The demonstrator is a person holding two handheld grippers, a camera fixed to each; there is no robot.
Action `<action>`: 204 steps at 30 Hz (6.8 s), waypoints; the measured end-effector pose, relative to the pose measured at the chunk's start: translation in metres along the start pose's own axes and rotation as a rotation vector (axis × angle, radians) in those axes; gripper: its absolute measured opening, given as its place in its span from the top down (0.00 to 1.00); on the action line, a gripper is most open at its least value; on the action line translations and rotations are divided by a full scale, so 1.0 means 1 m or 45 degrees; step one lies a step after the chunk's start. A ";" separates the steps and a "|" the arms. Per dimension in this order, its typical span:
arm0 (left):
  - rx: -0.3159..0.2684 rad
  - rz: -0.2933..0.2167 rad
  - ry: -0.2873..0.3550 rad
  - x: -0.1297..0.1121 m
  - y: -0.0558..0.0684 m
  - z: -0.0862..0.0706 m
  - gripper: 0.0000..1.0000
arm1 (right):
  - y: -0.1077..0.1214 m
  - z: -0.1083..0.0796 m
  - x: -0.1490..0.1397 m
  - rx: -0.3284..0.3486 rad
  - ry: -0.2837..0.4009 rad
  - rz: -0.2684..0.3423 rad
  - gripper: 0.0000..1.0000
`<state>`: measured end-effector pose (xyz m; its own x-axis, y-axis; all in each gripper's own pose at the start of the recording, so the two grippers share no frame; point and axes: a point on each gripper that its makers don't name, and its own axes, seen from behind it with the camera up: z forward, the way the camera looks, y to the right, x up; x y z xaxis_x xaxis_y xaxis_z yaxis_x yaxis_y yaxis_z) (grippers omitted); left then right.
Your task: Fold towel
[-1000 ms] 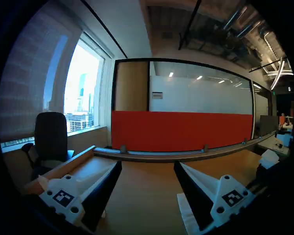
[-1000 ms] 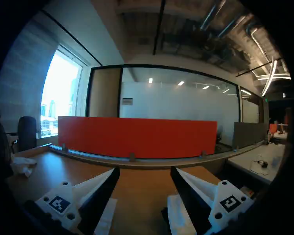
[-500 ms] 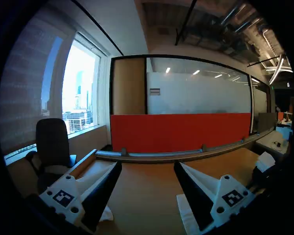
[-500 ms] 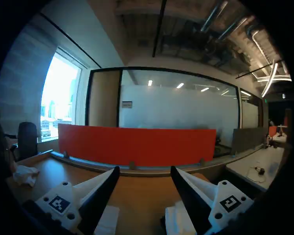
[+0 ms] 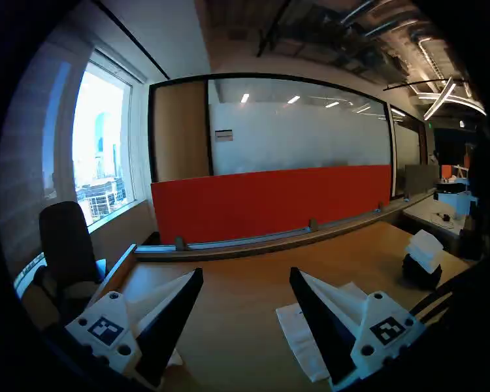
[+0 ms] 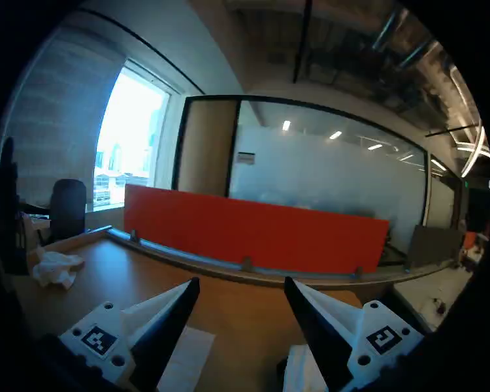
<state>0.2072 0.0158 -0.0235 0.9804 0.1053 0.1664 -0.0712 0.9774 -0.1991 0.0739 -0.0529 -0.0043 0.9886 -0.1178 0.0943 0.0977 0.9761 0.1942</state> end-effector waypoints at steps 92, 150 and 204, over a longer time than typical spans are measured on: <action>-0.603 0.215 -0.783 -0.320 0.151 0.015 0.02 | -0.106 -0.036 -0.337 0.565 -0.834 -0.188 0.00; -0.572 0.256 -0.891 -0.336 0.157 0.013 0.33 | -0.122 -0.048 -0.362 0.693 -0.938 -0.185 0.66; -0.480 0.156 -0.857 -0.249 0.155 -0.012 0.90 | -0.115 -0.052 -0.240 0.661 -0.716 -0.107 0.87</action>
<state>-0.0454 0.1389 -0.1070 0.6387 0.4151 0.6480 0.0134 0.8359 -0.5486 -0.1687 -0.1274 -0.1003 0.7594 -0.3983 0.5145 -0.0342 0.7652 0.6428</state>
